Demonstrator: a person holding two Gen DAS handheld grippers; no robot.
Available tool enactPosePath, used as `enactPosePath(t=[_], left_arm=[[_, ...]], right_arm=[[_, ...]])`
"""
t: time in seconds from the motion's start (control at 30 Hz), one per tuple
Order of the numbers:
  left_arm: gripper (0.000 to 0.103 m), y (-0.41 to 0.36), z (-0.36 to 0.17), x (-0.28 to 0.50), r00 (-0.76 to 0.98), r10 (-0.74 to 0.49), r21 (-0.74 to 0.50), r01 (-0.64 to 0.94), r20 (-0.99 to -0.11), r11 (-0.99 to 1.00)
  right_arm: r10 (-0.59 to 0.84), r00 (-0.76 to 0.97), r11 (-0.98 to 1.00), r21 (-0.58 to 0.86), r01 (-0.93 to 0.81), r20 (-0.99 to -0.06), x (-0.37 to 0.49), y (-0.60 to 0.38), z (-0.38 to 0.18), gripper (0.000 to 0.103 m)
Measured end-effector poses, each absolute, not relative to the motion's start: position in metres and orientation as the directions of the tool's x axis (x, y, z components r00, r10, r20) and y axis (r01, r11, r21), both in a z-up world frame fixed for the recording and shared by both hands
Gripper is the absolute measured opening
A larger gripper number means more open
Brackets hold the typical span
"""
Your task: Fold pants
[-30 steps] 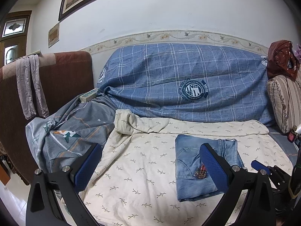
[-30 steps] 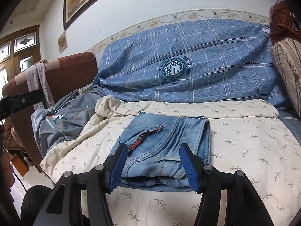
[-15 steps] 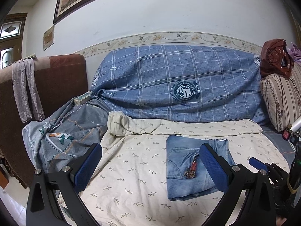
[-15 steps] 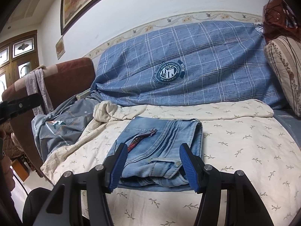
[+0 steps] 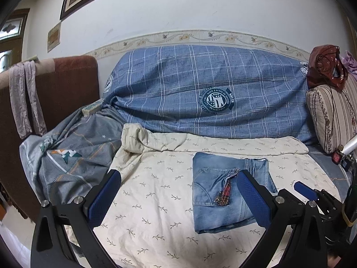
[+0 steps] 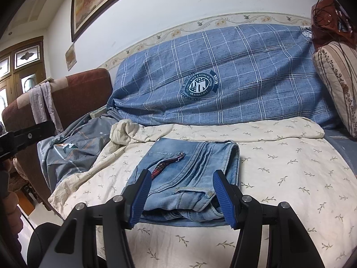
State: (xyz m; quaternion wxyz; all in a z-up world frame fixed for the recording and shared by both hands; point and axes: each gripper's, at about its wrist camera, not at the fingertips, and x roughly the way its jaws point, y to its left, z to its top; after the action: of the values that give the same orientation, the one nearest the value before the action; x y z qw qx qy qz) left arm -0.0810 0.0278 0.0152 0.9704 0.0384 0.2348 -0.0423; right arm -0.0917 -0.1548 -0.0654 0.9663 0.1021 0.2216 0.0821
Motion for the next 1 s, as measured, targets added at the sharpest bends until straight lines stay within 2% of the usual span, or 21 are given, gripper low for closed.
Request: enactPosePath(t=[0.7, 1.0], left_arm=[[0.103, 0.038, 0.017, -0.076, 0.888, -0.047, 0.052, 0.080, -0.457, 0.995], [0.103, 0.049, 0.032, -0.088, 0.911, -0.059, 0.040, 0.083, -0.408, 0.996]], right_arm=[[0.210, 0.889, 0.964, 0.237, -0.119, -0.408, -0.090, -0.153, -0.066, 0.061], [0.197, 0.893, 0.962, 0.256, -0.097, -0.404, -0.091, -0.155, -0.066, 0.061]])
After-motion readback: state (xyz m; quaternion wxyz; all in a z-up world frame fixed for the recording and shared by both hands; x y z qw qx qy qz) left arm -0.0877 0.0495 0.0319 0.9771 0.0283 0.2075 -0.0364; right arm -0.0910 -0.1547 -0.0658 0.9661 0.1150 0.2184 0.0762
